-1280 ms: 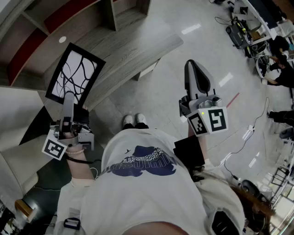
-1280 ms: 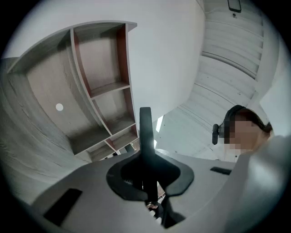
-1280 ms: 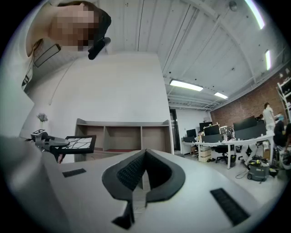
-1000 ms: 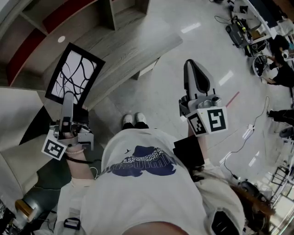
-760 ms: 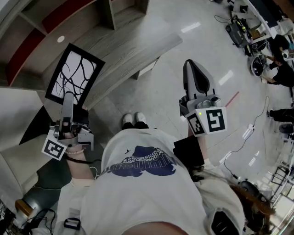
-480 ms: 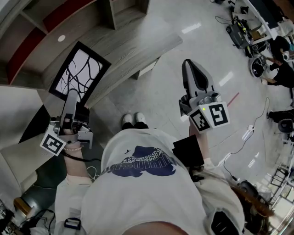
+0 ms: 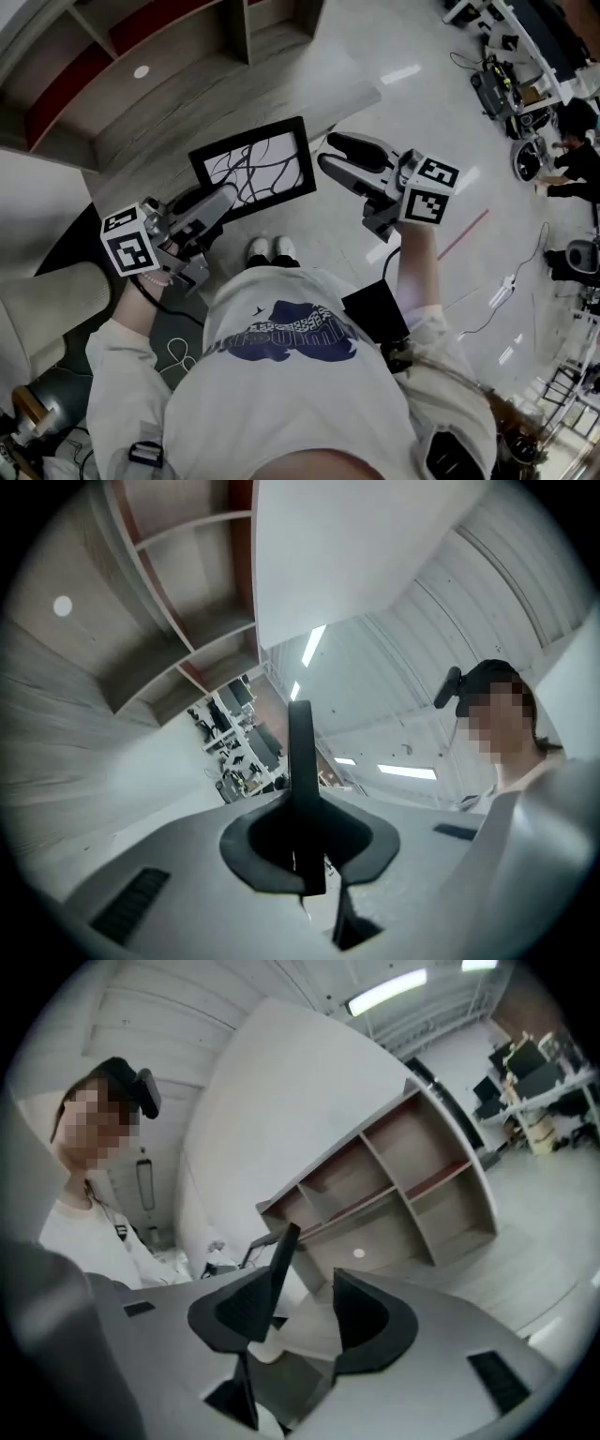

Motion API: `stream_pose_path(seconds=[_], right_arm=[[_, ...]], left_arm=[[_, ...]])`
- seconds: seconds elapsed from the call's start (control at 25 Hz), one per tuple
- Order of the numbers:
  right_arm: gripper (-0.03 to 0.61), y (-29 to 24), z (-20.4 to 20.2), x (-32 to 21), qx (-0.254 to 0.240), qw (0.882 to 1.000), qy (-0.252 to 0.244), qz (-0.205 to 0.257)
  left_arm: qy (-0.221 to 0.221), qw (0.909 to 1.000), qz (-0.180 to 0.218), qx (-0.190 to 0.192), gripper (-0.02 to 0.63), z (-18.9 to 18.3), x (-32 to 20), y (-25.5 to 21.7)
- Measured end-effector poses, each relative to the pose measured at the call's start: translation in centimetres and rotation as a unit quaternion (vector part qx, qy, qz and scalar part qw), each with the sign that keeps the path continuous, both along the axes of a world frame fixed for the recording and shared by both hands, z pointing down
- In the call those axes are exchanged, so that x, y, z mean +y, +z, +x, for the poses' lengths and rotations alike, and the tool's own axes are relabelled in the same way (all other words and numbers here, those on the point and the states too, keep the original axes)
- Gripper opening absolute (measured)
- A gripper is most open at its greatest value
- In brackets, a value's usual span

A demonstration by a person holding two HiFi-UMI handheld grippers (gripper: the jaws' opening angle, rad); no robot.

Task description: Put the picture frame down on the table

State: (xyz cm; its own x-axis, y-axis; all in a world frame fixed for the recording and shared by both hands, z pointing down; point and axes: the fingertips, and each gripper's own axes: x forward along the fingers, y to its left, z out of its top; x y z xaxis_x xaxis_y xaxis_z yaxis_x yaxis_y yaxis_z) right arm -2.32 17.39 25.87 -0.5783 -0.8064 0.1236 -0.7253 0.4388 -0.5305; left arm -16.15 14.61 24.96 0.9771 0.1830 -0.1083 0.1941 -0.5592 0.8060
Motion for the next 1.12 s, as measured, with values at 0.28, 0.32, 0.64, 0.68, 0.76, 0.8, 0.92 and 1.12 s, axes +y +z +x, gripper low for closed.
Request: stream_pose_path(seconds=[0.28, 0.32, 0.64, 0.68, 0.76, 0.8, 0.92, 1.12], right_arm=[[0.189, -0.3, -0.4, 1.7, -0.11, 0.993, -0.053, 0.002], [0.192, -0.1, -0.9, 1.8, -0.114, 0.992, -0.06, 0.001], [0.195, 1.8, -3.9, 2.0, -0.13, 0.983, -0.128, -0.035], [0.194, 1.8, -4.3, 2.0, -0.132, 0.981, -0.135, -0.039], [0.193, 1.8, -4.8, 2.1, -0.135, 0.979, -0.144, -0.045], [0.193, 1.7, -5.0, 2.2, -0.137, 0.979, -0.146, -0.047], [0.172, 2.0, -5.7, 2.5, -0.146, 0.976, -0.151, -0.051], [0.069, 2.5, -6.1, 3.1, -0.152, 0.975, -0.152, -0.053]], left_arm=[[0.026, 0.9995, -0.017, -0.007, 0.041, 1.4, 2.0, 1.1], [0.032, 0.9993, -0.017, -0.007, 0.041, 1.3, 2.1, 1.3], [0.081, 0.996, -0.037, -0.01, 0.041, 1.7, 2.7, 2.7], [0.089, 0.9953, -0.038, -0.011, 0.041, 1.7, 2.9, 2.6], [0.103, 0.9938, -0.04, -0.012, 0.041, 1.9, 3.0, 2.4], [0.109, 0.9931, -0.043, -0.012, 0.041, 1.9, 3.1, 2.3], [0.121, 0.9912, -0.053, -0.011, 0.041, 1.9, 3.1, 2.5], [0.134, 0.9889, -0.063, -0.013, 0.041, 2.0, 3.2, 3.2]])
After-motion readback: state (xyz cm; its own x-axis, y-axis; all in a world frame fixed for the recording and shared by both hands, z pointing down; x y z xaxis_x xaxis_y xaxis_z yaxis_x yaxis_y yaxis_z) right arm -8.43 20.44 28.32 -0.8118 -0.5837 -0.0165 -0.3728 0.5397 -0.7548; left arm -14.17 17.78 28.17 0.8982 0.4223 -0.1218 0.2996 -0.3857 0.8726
